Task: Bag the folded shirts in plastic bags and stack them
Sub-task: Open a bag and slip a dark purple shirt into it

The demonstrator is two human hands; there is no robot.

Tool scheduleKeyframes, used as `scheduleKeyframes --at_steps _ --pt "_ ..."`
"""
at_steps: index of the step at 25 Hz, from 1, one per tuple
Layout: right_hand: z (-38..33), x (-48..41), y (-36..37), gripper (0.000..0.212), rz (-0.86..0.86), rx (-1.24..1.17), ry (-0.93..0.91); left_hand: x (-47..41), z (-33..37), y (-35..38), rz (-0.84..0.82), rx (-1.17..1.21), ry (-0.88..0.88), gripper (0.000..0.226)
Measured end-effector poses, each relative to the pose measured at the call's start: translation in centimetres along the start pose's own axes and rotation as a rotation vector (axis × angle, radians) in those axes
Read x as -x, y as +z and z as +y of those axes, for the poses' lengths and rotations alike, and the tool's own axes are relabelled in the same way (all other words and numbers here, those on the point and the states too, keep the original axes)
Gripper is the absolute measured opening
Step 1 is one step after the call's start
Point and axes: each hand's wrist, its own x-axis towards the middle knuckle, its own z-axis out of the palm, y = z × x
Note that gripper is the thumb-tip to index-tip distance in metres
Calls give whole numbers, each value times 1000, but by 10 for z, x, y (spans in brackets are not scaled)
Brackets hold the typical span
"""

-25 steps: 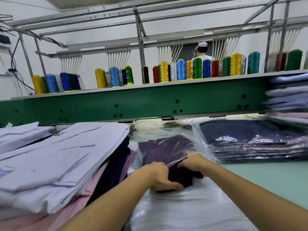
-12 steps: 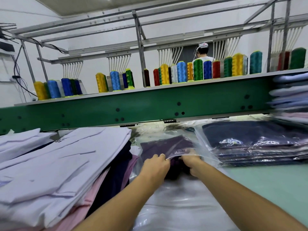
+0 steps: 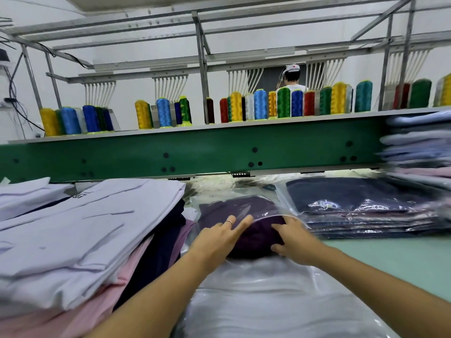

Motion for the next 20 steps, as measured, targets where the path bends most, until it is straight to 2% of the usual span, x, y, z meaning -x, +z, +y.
scheduleKeyframes --at_steps 1,3,5,8,10,11,12,14,16,18,20 --pt "3 8 -3 33 5 100 -27 0 -1 2 -7 11 -54 94" --pt "4 23 -8 20 62 328 -118 0 -5 1 -74 6 -130 58" --pt "4 35 -9 33 196 497 -249 3 -7 0 -163 -14 -173 30" --pt "12 40 -8 56 446 522 -306 8 -11 -3 -205 -14 -201 26" --pt "19 35 -5 82 467 482 -235 8 -12 -6 -226 -24 -200 25" --pt "21 32 -4 88 431 494 -208 7 -12 -7 -241 -32 -194 24" --pt "22 28 -1 85 366 516 -194 7 -13 -8 -255 -38 -189 24" --pt "22 21 5 59 177 502 -210 7 -14 -9 -273 -39 -185 24" --pt "24 15 8 35 90 486 -276 8 -14 -10 -278 -70 -158 27" --pt "25 12 6 27 75 510 -305 11 -13 -11 -280 -111 -106 32" --pt "28 11 1 29 100 503 -291 13 -13 -11 -276 -117 -66 36"
